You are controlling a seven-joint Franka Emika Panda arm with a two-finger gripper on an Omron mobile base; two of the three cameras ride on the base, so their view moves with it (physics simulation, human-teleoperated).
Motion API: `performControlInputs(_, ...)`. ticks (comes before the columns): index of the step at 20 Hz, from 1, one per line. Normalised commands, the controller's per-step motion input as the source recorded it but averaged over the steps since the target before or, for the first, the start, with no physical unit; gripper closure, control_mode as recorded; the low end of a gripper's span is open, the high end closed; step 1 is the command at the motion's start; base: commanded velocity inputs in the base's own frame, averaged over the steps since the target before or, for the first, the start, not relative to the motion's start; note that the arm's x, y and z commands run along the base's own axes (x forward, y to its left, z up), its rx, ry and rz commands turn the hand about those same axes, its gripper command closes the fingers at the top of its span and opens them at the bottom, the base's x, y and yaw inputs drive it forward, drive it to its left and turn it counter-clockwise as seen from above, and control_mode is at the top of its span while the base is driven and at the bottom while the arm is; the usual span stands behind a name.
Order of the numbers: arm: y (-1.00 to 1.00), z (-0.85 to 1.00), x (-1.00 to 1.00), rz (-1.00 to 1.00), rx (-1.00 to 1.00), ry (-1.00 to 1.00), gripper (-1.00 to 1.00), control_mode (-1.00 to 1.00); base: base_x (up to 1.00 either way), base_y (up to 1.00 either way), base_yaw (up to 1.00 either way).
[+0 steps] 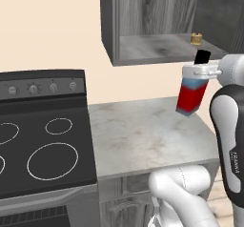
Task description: Get the candle and the liquor from the cabinet and move them to the dining counter.
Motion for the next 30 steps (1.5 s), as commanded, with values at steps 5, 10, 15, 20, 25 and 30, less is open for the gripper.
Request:
performControlInputs(5, 0.12, -0.39, -0.3, 0.0, 0.0, 0.08, 1.0, -1.0, 0.0, 0.0, 0.0)
performControlInputs(10, 0.08, -0.44, -0.18, 0.0, 0.0, 0.08, 1.0, -1.0, 0.0, 0.0, 0.0)
performControlInputs(15, 0.12, -0.36, -0.06, -0.03, -0.02, 0.0, 1.0, -1.0, 0.0, 0.0, 0.0)
performControlInputs(20, 0.02, -0.05, 0.0, -0.01, -0.01, 0.0, 1.0, -1.0, 0.0, 0.0, 0.0)
performControlInputs(25, 0.0, 0.0, 0.0, 0.0, 0.0, 0.0, 1.0, -1.0, 0.0, 0.0, 0.0)
performControlInputs(30, 0.0, 0.0, 0.0, 0.0, 0.0, 0.0, 1.0, -1.0, 0.0, 0.0, 0.0)
